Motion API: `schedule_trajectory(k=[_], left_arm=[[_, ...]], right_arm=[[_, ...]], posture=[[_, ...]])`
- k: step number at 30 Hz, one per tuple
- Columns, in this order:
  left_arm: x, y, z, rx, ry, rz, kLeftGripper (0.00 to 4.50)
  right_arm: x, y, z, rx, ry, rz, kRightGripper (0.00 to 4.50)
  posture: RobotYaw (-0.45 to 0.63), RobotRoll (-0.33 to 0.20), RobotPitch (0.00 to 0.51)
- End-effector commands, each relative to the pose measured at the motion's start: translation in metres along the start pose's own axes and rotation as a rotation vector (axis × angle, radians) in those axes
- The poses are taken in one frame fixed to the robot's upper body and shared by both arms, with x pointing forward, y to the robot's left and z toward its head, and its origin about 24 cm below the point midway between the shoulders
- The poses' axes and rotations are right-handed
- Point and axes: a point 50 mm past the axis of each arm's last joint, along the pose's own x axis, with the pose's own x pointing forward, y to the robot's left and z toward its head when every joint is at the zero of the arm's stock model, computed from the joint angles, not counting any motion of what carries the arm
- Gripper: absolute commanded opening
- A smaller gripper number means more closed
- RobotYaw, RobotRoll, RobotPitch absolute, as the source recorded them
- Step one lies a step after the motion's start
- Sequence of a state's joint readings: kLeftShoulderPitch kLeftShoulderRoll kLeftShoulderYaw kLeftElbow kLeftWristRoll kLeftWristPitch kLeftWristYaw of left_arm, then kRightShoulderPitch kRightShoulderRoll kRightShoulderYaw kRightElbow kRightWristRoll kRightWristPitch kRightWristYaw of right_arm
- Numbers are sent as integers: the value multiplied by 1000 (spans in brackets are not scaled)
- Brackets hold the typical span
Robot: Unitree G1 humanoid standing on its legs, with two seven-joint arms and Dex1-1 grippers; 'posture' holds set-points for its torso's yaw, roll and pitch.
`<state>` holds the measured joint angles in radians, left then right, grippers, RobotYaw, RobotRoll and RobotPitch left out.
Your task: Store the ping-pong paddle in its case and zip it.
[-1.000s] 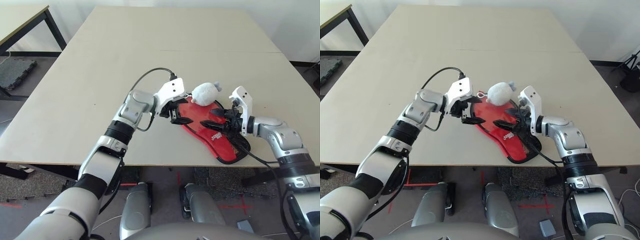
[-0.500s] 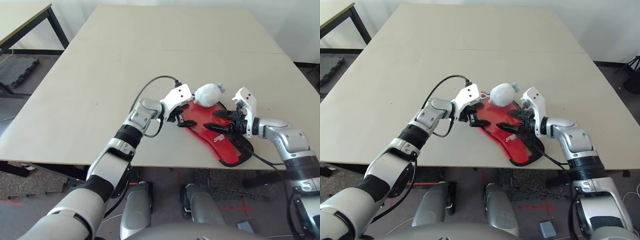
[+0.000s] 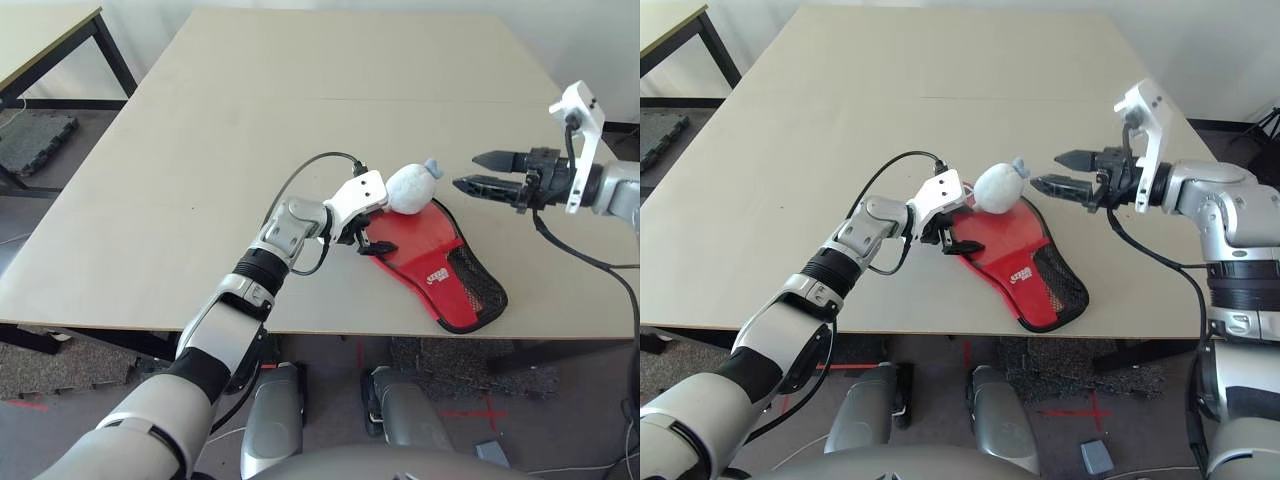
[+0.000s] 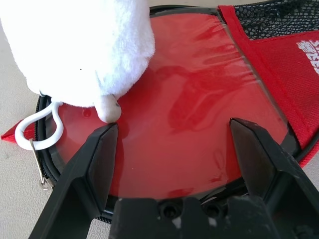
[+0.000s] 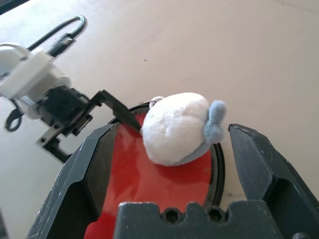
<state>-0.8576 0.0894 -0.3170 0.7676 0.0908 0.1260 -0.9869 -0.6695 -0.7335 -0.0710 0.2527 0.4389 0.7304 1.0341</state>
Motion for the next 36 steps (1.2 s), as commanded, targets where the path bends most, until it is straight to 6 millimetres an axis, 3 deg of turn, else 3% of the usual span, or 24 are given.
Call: schedule_trajectory(k=[1,8,17,22,28,30,36], left_arm=[[4,-6,-17,-31,82,-26,4474],[4,-5,-17,-26,86,-25,4474],[3,-4,-17,-28,88,-18,4474],[3,-6,-18,-30,88,-24,4500],[4,-5,-17,-29,90,-23,4500],[4,-5,-18,-28,91,-22,4500],[5,-7,-19,-29,93,-30,4500]], right_arm=[[12,-5,-1,-8,4,-39,4500],[44,-13,-20,48,-3,-75,4500],[55,-19,-51,132,42,-111,4500],[57,-24,-53,164,14,-153,2875],[55,-38,-48,130,-39,-290,595],[54,-41,-47,118,-45,-321,79],[45,-56,-40,70,-84,-461,5]], posture=[[7,0,136],[26,0,135],[39,0,137],[34,0,135],[31,0,134],[30,0,133],[27,0,134]])
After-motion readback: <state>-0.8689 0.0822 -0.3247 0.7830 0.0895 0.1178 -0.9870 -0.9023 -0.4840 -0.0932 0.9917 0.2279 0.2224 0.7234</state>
